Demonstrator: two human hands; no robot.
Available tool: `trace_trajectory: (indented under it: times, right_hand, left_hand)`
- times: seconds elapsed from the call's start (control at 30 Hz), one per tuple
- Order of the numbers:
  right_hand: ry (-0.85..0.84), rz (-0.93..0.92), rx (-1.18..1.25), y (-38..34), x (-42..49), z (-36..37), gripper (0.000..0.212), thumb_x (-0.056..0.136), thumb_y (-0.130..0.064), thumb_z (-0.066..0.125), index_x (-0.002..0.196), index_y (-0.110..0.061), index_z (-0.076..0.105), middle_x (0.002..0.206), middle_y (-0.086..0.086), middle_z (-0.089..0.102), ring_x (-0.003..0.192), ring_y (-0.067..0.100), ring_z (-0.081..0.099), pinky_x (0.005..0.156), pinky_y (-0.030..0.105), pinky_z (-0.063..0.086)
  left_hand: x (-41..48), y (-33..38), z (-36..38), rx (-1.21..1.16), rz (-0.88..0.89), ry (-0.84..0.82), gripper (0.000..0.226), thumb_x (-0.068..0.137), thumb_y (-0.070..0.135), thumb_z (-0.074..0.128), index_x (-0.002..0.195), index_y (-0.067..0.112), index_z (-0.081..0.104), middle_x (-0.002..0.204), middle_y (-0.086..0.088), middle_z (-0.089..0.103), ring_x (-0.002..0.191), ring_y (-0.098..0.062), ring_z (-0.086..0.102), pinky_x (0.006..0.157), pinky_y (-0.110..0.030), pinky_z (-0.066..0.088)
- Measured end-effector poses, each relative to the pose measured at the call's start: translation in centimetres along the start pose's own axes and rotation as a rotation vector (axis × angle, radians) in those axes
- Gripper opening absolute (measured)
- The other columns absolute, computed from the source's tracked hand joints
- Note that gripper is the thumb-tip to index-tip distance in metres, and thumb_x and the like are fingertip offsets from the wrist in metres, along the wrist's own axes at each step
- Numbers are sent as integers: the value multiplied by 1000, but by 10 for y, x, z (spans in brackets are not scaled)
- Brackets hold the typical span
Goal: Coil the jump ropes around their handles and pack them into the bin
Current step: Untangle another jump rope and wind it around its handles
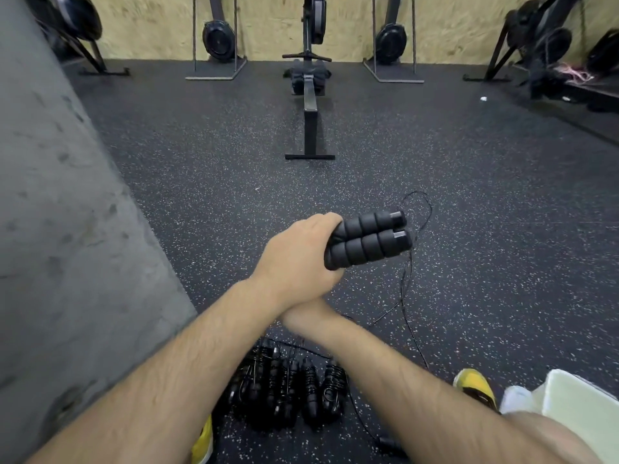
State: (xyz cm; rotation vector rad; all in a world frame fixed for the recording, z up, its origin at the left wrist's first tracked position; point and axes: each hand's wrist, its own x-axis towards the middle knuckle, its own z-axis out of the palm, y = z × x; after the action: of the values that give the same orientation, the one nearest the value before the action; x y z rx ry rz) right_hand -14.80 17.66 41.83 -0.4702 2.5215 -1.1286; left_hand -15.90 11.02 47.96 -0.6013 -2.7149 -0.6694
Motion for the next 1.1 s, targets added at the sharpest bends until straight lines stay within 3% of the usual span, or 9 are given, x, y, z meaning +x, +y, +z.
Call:
trace_trajectory:
  times: [0.07, 0.13, 0.23, 0.37, 0.47, 0.6, 0.77, 1.0, 1.1]
  right_hand:
    - [114, -45, 133, 3, 0, -10, 29, 97, -11, 52, 124, -8, 61, 110, 13, 68, 86, 11, 56, 82, 31, 54]
    - [38, -62, 214, 16, -4, -28, 12, 94, -19, 58, 104, -19, 64, 77, -5, 66, 64, 5, 53, 64, 28, 56]
    - [-37, -73, 117, 31, -21, -73, 17, 94, -39, 64, 86, -25, 68, 74, 0, 66, 67, 12, 56, 67, 41, 50]
    - [8, 44, -52, 54, -43, -125, 25, 90, -48, 66, 82, -25, 71, 70, -4, 65, 63, 9, 53, 64, 29, 43]
    - [20, 102, 211, 61, -51, -146, 22, 89, -28, 56, 80, -8, 60, 63, -3, 51, 55, 15, 39, 54, 28, 29]
    - [96, 255, 519, 55, -53, -147, 21, 95, -32, 49, 87, -14, 56, 59, -4, 44, 42, 8, 31, 48, 24, 23]
    - [302, 193, 79, 54, -65, -140, 48, 93, -52, 58, 79, -6, 64, 57, -8, 44, 49, 11, 37, 54, 28, 29]
    - [474, 234, -205, 50, -68, -132, 30, 93, -48, 59, 81, -21, 61, 74, -7, 64, 69, 16, 58, 61, 30, 43]
    - [507, 138, -431, 44, -70, -126, 26, 98, -46, 50, 88, -23, 57, 86, -5, 62, 83, 22, 59, 72, 34, 47]
  left_hand:
    - [1, -7, -7, 3, -4, 23, 31, 76, 34, 65, 103, 28, 52, 99, 10, 60, 94, -22, 57, 73, -38, 49]
    - [0, -16, -15, -38, -24, 4, 33, 76, 36, 69, 104, 29, 53, 98, 10, 61, 93, -21, 57, 75, -38, 49]
    - [-2, -24, -23, -89, -10, -69, 45, 74, 46, 79, 108, 32, 54, 100, 14, 61, 92, -15, 56, 78, -35, 48]
    - [-2, -29, -25, 20, 32, -131, 51, 72, 59, 79, 106, 34, 51, 99, 17, 57, 93, -11, 53, 75, -32, 45]
    - [-1, -30, -19, 241, 90, -159, 50, 76, 62, 73, 108, 36, 45, 100, 15, 53, 98, -15, 54, 73, -32, 41]
    - [5, -26, -8, 372, 116, -144, 45, 84, 53, 68, 116, 31, 46, 105, 10, 54, 100, -19, 55, 71, -32, 35]
    - [11, -21, 4, 479, 147, -163, 51, 84, 54, 68, 121, 27, 45, 110, 7, 54, 102, -21, 56, 76, -33, 40]
    - [11, -14, 13, 447, 63, -284, 106, 64, 98, 38, 145, 29, 36, 120, 7, 57, 109, -19, 59, 87, -37, 51]
    - [9, -15, 14, 418, 68, -269, 106, 67, 98, 29, 152, 33, 27, 122, 8, 57, 112, -18, 59, 86, -37, 51]
